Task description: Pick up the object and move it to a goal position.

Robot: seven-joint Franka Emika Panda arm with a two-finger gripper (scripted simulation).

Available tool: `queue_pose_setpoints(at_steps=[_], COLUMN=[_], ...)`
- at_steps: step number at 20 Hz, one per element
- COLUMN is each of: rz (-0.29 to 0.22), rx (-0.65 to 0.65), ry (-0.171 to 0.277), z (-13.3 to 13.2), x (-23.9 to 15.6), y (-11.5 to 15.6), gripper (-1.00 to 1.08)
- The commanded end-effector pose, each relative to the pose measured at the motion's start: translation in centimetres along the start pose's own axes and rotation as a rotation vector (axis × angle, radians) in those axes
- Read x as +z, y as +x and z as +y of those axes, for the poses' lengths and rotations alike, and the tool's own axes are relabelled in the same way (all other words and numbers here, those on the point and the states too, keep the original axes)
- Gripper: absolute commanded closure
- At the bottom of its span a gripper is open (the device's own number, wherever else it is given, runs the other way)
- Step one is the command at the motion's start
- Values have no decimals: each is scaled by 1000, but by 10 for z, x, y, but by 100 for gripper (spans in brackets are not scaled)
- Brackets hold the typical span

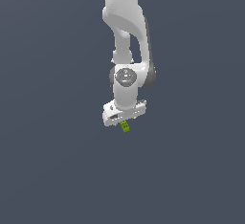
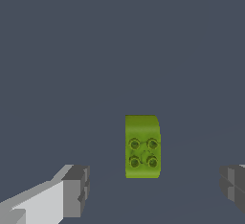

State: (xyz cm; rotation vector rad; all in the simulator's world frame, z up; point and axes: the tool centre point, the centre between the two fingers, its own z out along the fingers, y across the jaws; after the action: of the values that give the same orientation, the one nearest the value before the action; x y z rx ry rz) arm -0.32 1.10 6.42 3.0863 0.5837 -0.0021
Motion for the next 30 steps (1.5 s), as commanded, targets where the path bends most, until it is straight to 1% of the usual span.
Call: queue_pose_setpoints(at_steps=[1, 6, 14, 20, 21, 30], rz=[1, 0, 1, 1, 1, 1], rx=[-10, -5, -9, -10, -10, -10], ry=[0, 0, 0, 0, 0, 0], z=[-1, -1, -1, -1, -1, -1], x=[2, 6, 42, 52, 52, 52], y=[0, 0, -1, 0, 0, 0], gripper=[-92, -92, -92, -92, 108, 108])
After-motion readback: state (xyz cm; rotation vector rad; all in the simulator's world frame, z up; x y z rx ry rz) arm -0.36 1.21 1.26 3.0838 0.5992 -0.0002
